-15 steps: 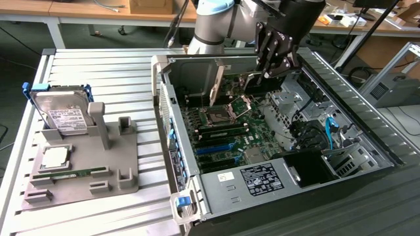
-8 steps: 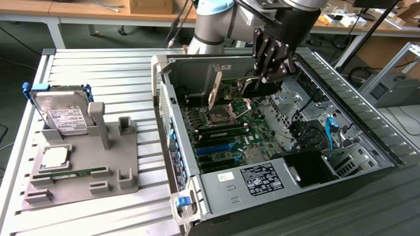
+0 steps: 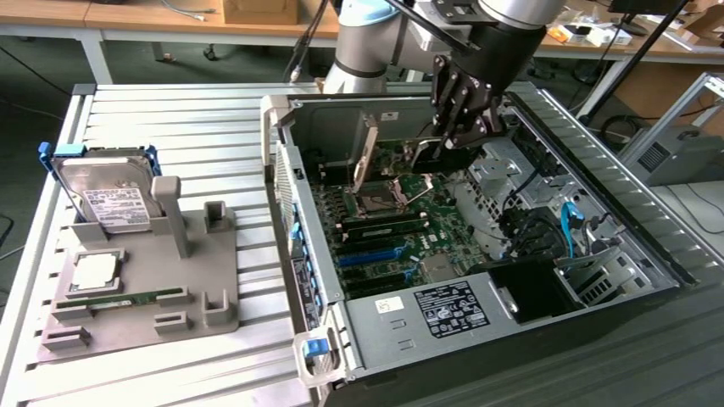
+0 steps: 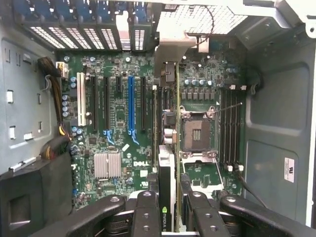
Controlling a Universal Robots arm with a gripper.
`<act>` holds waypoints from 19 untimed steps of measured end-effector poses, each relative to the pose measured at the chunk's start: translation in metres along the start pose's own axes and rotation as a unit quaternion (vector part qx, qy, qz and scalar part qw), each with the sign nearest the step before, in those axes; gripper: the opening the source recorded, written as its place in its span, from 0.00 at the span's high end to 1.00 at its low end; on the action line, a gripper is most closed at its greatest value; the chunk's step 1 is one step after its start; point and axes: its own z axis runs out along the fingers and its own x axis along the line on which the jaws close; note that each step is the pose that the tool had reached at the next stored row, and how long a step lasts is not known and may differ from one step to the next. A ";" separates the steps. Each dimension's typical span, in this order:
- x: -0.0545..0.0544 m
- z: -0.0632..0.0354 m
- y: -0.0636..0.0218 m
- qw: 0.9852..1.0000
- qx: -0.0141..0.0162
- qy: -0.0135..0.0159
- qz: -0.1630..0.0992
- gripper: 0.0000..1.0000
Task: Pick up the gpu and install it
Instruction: 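Insert the gpu into the slot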
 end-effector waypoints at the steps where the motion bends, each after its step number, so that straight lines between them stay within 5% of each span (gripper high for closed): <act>1: 0.000 0.0005 -0.0001 1.000 -0.001 0.000 0.004 0.73; 6: 0.001 0.0011 -0.0001 1.000 -0.002 0.000 0.007 0.73; 12: 0.011 0.0003 -0.0002 1.000 -0.013 0.000 0.008 0.73; 16: 0.011 0.0002 -0.0001 1.000 -0.013 0.000 0.008 0.73; 19: 0.020 -0.0003 -0.0003 1.000 -0.013 -0.005 0.007 0.73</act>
